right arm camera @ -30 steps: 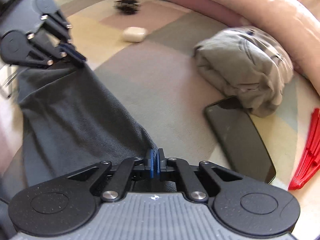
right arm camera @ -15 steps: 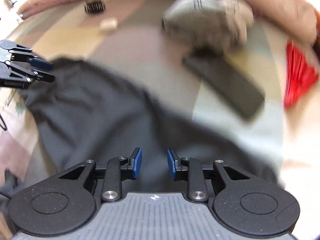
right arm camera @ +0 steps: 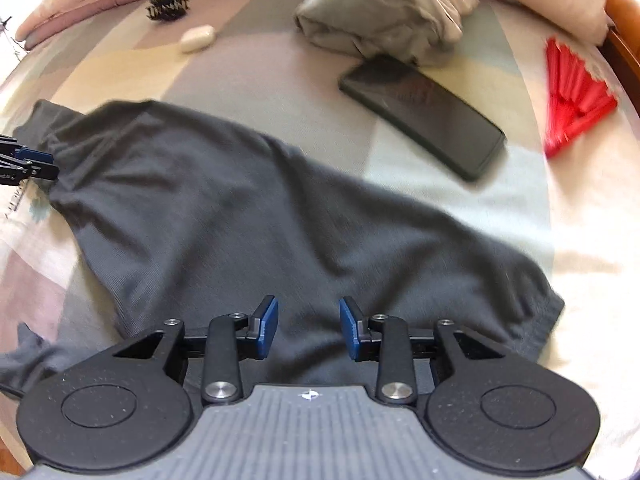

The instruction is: Fold clothes

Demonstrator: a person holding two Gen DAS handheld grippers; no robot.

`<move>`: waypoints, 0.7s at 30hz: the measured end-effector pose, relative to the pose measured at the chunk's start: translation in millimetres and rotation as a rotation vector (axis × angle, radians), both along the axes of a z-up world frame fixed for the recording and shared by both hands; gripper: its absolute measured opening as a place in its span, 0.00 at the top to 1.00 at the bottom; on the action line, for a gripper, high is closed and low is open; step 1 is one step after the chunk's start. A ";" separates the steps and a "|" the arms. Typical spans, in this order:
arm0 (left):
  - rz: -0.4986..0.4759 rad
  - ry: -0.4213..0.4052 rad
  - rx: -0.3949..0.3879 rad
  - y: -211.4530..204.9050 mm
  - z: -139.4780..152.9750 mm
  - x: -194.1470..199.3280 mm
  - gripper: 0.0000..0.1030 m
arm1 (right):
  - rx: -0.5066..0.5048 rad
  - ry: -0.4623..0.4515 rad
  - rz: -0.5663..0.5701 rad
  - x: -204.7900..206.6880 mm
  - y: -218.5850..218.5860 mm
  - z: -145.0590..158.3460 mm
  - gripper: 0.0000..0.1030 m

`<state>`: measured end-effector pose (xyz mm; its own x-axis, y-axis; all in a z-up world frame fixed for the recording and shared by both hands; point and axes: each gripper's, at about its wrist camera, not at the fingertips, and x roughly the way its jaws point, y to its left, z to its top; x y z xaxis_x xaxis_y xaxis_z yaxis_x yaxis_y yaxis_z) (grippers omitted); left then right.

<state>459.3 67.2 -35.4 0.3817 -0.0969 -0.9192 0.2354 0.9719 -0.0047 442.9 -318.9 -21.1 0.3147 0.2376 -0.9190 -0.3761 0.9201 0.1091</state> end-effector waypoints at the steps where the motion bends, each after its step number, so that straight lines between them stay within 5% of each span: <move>1: 0.010 -0.006 0.001 2.9 -1.4 1.1 0.63 | 0.007 -0.005 0.009 3.1 5.9 1.1 0.54; 7: 0.082 0.008 -0.022 13.7 -21.4 -0.4 0.48 | 0.030 0.005 0.074 12.3 39.9 -8.7 0.35; 10: 0.109 -0.008 -0.062 14.8 -24.8 -4.5 0.26 | 0.025 0.044 0.077 12.0 44.7 -26.7 0.29; 13: 0.115 -0.011 -0.078 11.0 -28.9 -4.0 0.14 | 0.087 0.043 0.097 8.2 43.2 -32.3 0.02; 16: 0.126 -0.015 -0.090 7.3 -32.1 0.1 0.01 | 0.084 0.047 0.127 6.6 45.9 -35.5 0.00; 21: 0.185 -0.054 -0.094 4.4 -31.8 -3.8 0.01 | 0.049 0.073 0.169 8.4 51.6 -32.5 0.00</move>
<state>455.5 71.6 -67.2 0.4493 -0.1052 -0.8872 0.0552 0.9944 -0.0900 451.3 -267.3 -53.6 0.1992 0.3270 -0.9238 -0.5145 0.8372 0.1854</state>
